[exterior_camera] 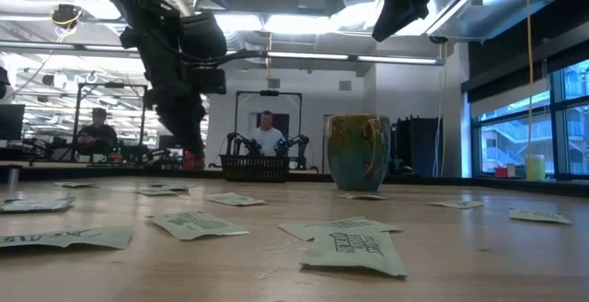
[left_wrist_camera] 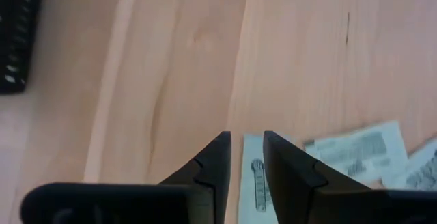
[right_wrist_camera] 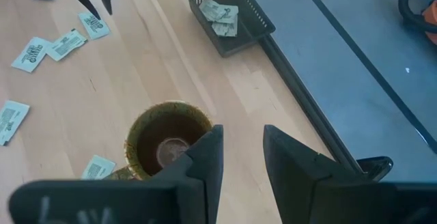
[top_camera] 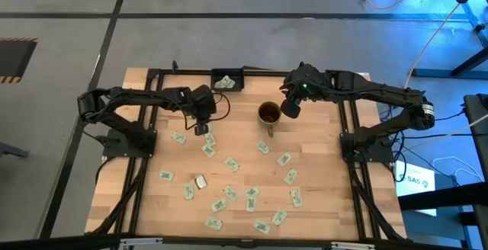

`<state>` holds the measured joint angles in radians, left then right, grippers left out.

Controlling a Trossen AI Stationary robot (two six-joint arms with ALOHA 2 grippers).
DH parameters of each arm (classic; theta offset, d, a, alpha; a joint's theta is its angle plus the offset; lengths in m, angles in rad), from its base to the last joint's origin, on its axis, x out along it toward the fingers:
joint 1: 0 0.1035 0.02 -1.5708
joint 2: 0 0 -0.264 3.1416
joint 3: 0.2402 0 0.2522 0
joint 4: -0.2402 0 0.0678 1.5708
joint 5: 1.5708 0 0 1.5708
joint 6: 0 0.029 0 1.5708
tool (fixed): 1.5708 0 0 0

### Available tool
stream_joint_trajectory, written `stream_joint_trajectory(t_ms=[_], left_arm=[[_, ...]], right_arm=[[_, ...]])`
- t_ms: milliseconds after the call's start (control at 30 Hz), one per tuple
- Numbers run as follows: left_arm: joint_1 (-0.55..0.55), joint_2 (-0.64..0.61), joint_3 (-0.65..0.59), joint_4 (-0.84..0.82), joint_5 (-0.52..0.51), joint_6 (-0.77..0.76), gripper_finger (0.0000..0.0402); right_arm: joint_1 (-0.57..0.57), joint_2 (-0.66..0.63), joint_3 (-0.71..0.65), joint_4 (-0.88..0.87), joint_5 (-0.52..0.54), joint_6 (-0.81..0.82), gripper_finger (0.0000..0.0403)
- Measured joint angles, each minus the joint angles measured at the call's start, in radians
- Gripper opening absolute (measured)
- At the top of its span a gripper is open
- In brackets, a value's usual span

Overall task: Pick and place Stevia / Truvia into bins
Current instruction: Put the stevia packet into the black container

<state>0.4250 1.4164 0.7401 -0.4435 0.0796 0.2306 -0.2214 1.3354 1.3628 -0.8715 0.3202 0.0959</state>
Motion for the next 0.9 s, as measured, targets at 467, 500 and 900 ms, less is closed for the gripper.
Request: stream_joint_trajectory(t_ms=[467, 500, 900], left_arm=[[-0.036, 0.169, 0.003, 0.006, 0.03, 0.018, 0.0081], [-0.04, 0.186, 0.005, 0.005, 0.019, 0.019, 0.008], [-0.044, 0.207, 0.004, 0.028, -0.004, 0.017, 0.0022]], right_arm=[[0.0, 0.0, 0.0, -0.001, 0.0, 0.0, 0.0108], [0.0, 0.0, 0.0, -0.002, 0.0, 0.0, 0.0108], [0.0, 0.001, 0.0, -0.013, 0.0, 0.0, 0.0108]])
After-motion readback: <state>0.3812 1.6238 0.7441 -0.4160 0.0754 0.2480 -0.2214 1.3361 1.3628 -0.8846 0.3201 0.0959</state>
